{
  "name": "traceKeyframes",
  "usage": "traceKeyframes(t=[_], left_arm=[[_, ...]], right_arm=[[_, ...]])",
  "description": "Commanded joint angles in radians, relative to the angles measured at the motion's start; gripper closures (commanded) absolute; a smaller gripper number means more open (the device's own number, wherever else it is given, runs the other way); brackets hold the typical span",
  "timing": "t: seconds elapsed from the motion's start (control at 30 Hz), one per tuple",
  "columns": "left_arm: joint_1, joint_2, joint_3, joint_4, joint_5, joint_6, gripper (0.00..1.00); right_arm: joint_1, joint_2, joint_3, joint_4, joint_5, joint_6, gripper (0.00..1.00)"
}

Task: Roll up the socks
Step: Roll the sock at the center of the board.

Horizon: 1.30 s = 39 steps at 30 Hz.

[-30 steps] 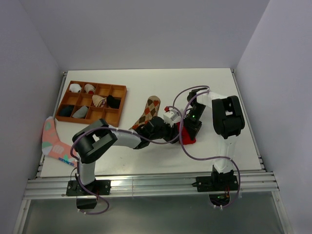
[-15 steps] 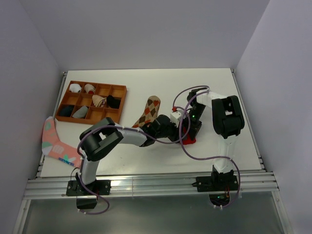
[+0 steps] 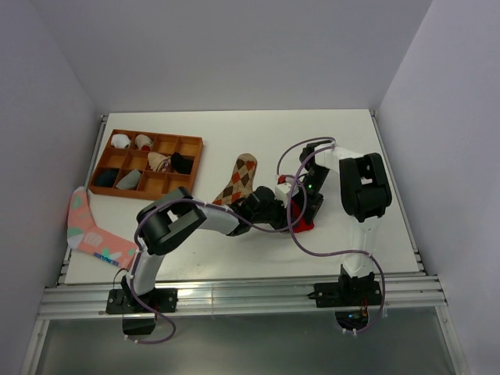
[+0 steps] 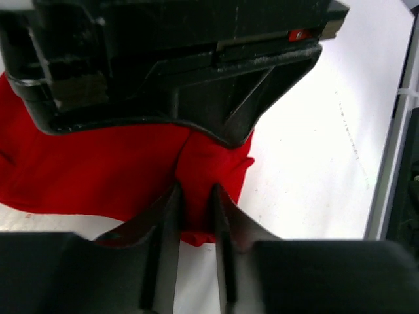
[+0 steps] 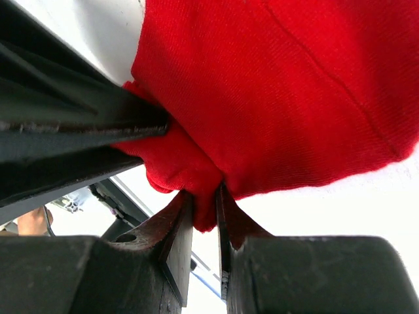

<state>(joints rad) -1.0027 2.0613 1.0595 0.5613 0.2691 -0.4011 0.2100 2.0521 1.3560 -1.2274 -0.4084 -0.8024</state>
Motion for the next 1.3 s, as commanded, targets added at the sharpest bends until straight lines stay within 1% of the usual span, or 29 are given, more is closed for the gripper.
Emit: traceKeyframes(t=[0.0,0.03,0.07,0.13,0.2,0.23,0.27,0.3,0.4,0.43,0.57,0.63,0.77,1.0,1.13,1.27], left_arm=[[-0.005,0.039,0.031,-0.018,0.024,-0.033,0.77],[-0.005,0.048,0.034,-0.03,0.024,-0.045,0.82],[-0.005,0.052,0.04,-0.04,0.038,-0.054,0.92],[-0.005,0.06,0.046,-0.076,0.048,-0.1,1.0],[-0.005,0.063,0.056,-0.115,0.05,-0.152,1.0],[-0.005,0.066,0.06,-0.139,0.051,-0.175,1.0],[-0.005,0.071,0.075,-0.162,0.059,-0.197,0.99],[-0.005,0.08,0.085,-0.217,0.05,-0.234,1.0],[-0.004,0.1,0.12,-0.294,0.047,-0.301,1.0],[-0.004,0.114,0.132,-0.358,0.045,-0.315,1.0],[-0.004,0.122,0.172,-0.449,0.042,-0.367,1.0],[-0.004,0.126,0.187,-0.487,0.027,-0.387,1.0],[-0.004,0.145,0.23,-0.593,0.012,-0.4,1.0],[0.001,0.163,0.25,-0.65,0.018,-0.421,1.0],[0.024,0.166,0.228,-0.643,0.065,-0.436,1.0],[0.068,0.175,0.224,-0.675,0.134,-0.417,1.0]], right_arm=[[0.009,0.043,-0.026,0.149,0.089,-0.021,0.92],[0.008,0.04,-0.031,0.155,0.091,-0.018,0.92],[0.008,0.036,-0.035,0.169,0.094,-0.011,0.91],[0.008,0.019,-0.05,0.183,0.094,-0.004,0.87],[0.008,-0.004,-0.072,0.21,0.092,0.002,0.82],[0.008,-0.013,-0.078,0.223,0.094,0.012,0.76],[0.008,-0.023,-0.086,0.245,0.092,0.017,0.73],[0.008,-0.044,-0.098,0.256,0.089,0.023,0.66],[0.006,-0.082,-0.112,0.295,0.063,0.051,0.58],[0.005,-0.092,-0.115,0.305,0.057,0.072,0.54],[-0.009,-0.151,-0.129,0.377,0.026,0.129,0.5],[-0.026,-0.171,-0.135,0.393,-0.001,0.147,0.47],[-0.057,-0.225,-0.14,0.401,-0.043,0.155,0.44],[-0.121,-0.329,-0.187,0.407,-0.121,0.141,0.43],[-0.178,-0.394,-0.216,0.395,-0.164,0.092,0.42],[-0.248,-0.466,-0.276,0.388,-0.222,-0.01,0.42]])
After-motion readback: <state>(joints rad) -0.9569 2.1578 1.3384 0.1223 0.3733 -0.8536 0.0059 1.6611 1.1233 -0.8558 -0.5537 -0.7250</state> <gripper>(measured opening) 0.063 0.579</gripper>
